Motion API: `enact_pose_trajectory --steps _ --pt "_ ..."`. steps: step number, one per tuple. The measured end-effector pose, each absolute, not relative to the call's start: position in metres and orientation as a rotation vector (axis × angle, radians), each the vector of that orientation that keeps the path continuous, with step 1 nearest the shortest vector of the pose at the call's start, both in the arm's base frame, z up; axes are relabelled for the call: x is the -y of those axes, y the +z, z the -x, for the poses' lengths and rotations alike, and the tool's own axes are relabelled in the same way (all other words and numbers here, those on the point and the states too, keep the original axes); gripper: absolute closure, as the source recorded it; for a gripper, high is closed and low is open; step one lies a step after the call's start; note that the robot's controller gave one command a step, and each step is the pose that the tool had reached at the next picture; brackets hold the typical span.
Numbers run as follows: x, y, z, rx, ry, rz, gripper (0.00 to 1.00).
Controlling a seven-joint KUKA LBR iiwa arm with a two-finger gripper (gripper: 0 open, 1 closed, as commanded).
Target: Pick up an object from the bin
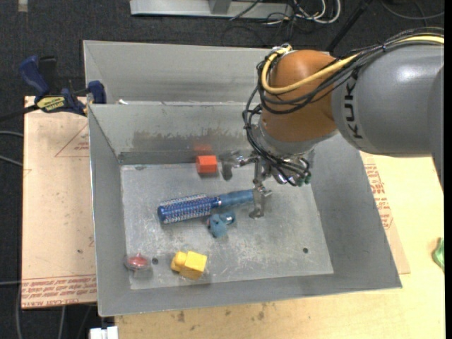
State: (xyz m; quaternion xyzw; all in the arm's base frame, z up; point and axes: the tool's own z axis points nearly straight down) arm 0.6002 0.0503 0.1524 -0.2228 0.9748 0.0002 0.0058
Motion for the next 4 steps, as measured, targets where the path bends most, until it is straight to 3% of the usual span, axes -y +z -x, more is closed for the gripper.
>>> enact_pose_trajectory --steps 1,2,3,4 --pt "-0.047 0.072 -0.61 -3.05 0.003 0.769 0.0" --pt "-0.047 0.076 -0.611 -3.045 0.003 0.767 1.0" --pt "-0.039 0.199 -0.591 -3.049 -0.002 0.716 1.0" --pt "-0.018 0.364 -0.564 -3.047 -0.004 0.715 1.0"
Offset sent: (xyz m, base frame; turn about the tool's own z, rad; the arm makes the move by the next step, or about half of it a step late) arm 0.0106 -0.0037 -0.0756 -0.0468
